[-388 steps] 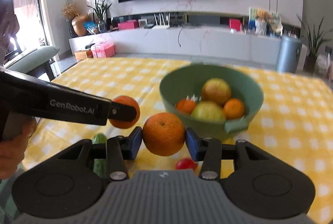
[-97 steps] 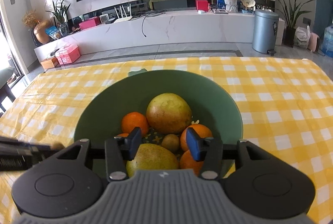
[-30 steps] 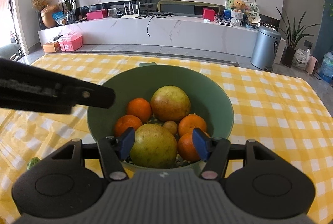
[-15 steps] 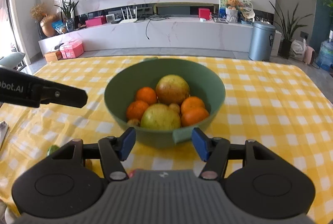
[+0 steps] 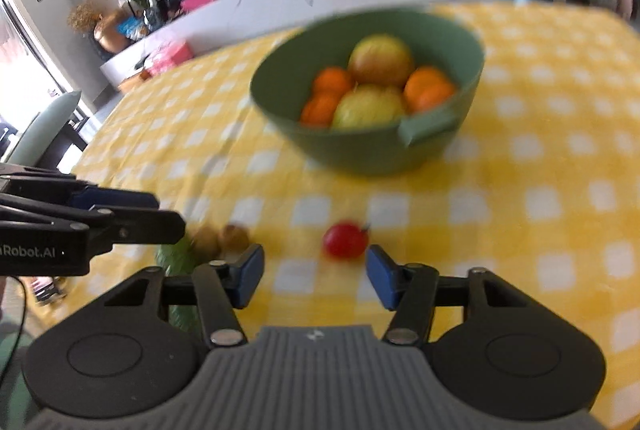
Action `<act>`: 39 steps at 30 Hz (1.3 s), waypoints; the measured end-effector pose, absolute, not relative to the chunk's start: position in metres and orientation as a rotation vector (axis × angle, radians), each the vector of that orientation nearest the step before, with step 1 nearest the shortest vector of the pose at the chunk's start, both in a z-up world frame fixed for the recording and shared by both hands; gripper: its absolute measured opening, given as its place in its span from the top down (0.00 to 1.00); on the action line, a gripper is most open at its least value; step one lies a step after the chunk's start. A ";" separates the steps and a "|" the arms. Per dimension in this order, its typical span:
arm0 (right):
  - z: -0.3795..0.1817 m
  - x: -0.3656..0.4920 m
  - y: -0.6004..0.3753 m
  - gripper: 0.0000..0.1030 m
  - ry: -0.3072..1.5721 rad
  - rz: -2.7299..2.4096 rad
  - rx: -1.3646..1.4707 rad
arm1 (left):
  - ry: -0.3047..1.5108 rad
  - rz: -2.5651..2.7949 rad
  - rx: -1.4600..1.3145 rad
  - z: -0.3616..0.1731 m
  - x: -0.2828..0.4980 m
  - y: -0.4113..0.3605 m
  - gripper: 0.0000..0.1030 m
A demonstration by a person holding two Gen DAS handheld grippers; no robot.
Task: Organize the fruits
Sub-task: 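Move both grippers back toward the remaining kiwis, tomato and cucumber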
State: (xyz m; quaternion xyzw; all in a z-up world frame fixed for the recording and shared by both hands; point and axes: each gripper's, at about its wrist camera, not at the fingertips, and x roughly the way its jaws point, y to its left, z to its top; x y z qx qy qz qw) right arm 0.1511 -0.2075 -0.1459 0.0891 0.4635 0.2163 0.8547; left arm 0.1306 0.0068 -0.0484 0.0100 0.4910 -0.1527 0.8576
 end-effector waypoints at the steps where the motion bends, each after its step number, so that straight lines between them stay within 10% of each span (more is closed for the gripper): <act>1: -0.148 0.149 -0.204 0.51 0.987 0.461 0.181 | 1.043 -0.320 0.013 -0.051 0.131 0.010 0.56; 22: -0.159 0.158 -0.182 0.80 0.999 0.573 0.176 | 1.054 -0.393 0.057 -0.078 0.130 0.036 0.56; 39: -0.164 0.165 -0.164 0.80 0.951 0.606 0.131 | 1.033 -0.416 0.340 -0.100 0.145 0.007 0.62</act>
